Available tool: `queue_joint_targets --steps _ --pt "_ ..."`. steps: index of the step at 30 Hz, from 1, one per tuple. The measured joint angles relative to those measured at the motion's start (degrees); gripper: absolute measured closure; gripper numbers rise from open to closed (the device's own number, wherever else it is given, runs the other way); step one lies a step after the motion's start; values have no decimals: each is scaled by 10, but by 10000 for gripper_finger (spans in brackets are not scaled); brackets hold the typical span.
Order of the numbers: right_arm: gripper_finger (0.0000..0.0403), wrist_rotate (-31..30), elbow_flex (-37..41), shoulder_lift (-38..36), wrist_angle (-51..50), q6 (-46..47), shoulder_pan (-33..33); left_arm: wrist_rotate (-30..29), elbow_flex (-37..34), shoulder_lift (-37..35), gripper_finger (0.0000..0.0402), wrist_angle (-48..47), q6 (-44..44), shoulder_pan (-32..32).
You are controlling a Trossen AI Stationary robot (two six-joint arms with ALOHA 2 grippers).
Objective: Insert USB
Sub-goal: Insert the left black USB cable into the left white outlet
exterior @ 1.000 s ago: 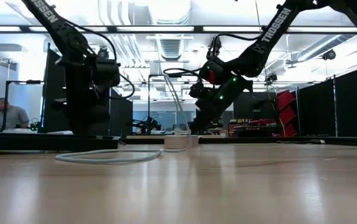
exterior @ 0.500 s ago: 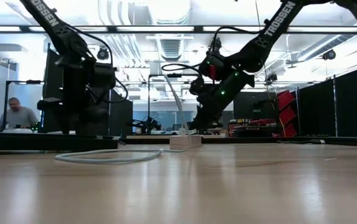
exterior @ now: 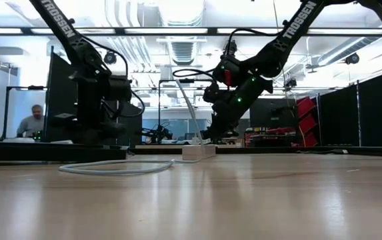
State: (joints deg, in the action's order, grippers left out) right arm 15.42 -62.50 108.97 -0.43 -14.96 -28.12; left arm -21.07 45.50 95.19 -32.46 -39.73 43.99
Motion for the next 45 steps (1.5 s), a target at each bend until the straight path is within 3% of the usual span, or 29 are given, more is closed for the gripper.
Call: queue_joint_targets --steps 4,9,10,13,17,23,27,34,40,45 --pt "400 0 0 0 0 -1 2 7 0 0 259 4 19 -2" --pt "400 15 0 -4 0 -26 7 20 -1 2 374 13 64 -13" --pt "400 25 0 -8 -1 -31 8 17 -2 1 380 16 75 -19" --pt "400 41 0 -22 0 -42 10 6 -6 -11 379 35 99 -44" --pt "400 43 0 -47 1 -57 15 56 -7 -48 379 88 126 -91" --pt "400 68 0 -64 23 -92 24 97 -15 -114 379 230 179 -158" --pt "400 86 0 -74 20 -145 26 91 -16 -151 379 302 219 -193" --pt "400 92 -1 -158 16 -194 30 115 -32 -196 379 401 253 -230" --pt "394 94 -1 -174 88 -119 34 177 -87 -208 379 582 277 -234" --pt "343 104 0 -162 150 -52 34 210 -124 -206 379 672 288 -238"
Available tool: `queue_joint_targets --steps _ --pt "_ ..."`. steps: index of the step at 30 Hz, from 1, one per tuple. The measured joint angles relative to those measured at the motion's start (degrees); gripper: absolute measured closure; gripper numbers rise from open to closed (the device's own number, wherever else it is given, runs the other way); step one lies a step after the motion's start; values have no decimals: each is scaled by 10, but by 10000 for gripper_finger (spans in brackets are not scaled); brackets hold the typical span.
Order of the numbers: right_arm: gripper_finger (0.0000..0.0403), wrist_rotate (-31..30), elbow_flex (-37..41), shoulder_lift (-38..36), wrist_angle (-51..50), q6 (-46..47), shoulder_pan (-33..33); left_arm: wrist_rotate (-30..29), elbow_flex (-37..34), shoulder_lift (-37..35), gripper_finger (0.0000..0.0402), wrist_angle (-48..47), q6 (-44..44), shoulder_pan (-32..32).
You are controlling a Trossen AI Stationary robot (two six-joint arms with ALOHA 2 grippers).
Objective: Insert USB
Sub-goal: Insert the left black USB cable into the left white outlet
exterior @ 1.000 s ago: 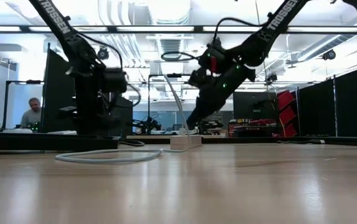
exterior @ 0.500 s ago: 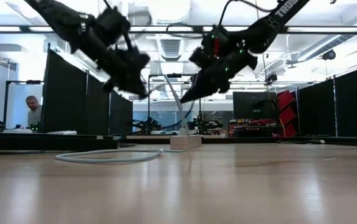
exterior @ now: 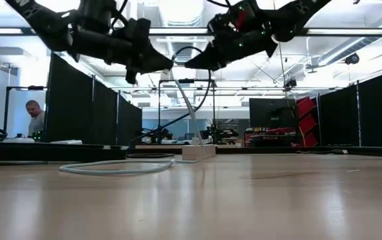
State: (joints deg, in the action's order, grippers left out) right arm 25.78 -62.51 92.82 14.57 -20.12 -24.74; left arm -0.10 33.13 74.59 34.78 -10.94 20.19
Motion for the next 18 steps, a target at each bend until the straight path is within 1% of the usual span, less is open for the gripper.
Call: queue_joint_targets --steps 4,8,12,18 --pt "287 16 -1 -1 34 43 3 16 -22 4 379 56 18 -8" --pt "253 17 -1 3 43 60 9 25 -26 4 379 90 35 -20" --pt "248 16 -1 7 57 76 19 26 -22 6 379 91 49 -33" --pt "271 16 -1 7 70 94 39 26 -22 23 379 104 49 -40"
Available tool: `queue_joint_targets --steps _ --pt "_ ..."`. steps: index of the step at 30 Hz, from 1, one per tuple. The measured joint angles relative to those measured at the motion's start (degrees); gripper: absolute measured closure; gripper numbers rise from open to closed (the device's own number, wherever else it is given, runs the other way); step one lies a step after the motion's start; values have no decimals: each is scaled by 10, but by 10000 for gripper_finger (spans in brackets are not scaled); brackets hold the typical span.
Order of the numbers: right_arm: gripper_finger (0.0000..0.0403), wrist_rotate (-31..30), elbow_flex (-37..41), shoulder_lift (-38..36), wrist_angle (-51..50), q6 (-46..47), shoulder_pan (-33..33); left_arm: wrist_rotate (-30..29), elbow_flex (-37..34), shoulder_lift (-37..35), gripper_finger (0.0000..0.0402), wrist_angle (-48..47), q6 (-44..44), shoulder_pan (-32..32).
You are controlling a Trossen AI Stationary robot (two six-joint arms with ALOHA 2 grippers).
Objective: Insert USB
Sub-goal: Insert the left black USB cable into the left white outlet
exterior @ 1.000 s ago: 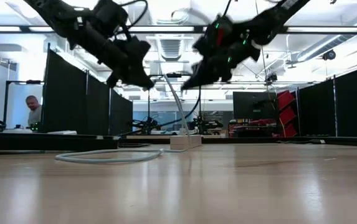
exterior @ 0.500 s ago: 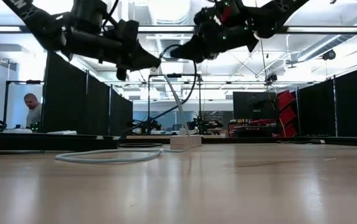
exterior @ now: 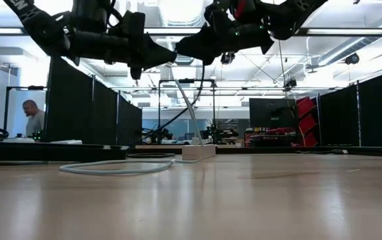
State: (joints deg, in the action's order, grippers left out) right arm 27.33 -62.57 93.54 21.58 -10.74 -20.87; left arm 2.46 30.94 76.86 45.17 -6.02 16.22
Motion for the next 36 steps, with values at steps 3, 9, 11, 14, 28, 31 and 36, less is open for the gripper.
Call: queue_joint_targets --steps 3,9,11,14,28,31,36 --pt "290 -4 0 0 1 4 4 0 0 6 379 15 0 -2" --pt "335 -6 0 0 -2 9 5 2 1 9 379 19 0 -4" --pt "355 -6 0 0 -2 10 5 2 1 9 379 19 0 -5" --pt "390 -5 0 0 -2 14 5 2 1 9 379 19 1 -6" --pt "400 -2 -1 -58 -31 19 -8 0 1 -25 276 -65 6 -7" --pt "400 -4 0 -80 -51 19 -18 -5 1 -53 238 -107 11 -7" --pt "400 5 0 -117 -58 10 -37 -121 1 -111 202 -237 1 -7"
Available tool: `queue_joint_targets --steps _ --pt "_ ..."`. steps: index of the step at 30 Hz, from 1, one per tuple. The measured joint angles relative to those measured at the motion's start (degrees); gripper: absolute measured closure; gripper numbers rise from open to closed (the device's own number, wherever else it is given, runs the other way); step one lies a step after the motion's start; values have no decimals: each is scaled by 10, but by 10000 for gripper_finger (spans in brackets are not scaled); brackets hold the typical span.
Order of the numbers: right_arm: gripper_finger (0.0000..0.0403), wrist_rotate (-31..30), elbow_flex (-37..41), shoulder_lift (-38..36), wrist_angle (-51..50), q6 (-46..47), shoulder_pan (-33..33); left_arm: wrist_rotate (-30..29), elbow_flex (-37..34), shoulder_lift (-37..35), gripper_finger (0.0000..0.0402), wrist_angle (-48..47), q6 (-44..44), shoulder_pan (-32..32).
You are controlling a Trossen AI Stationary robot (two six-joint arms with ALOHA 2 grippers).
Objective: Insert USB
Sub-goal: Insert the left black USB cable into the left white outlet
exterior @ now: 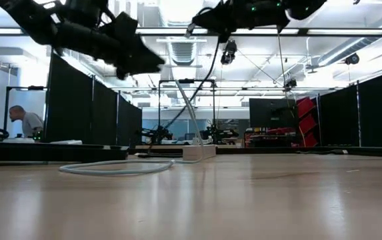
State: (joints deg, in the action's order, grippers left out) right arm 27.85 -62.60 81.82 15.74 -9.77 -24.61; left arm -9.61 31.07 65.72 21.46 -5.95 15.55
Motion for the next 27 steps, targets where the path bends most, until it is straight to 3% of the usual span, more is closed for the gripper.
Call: queue_joint_targets --steps 3,5,10,16,22,27 --pt "400 49 1 -8 -4 -6 -15 -117 0 -28 199 -102 -68 7" --pt "400 84 1 -9 1 -6 -27 -151 0 -42 203 -166 -110 22" --pt "401 80 1 -1 5 -45 -62 -149 0 -44 231 -271 -162 80" --pt "402 80 1 34 -13 -49 -85 -149 0 -31 268 -319 -164 142" --pt "402 18 4 64 -111 -58 -73 -107 0 -31 294 -302 -66 145" --pt "402 -72 11 64 -139 -92 -50 -136 0 -36 299 -317 -96 171"
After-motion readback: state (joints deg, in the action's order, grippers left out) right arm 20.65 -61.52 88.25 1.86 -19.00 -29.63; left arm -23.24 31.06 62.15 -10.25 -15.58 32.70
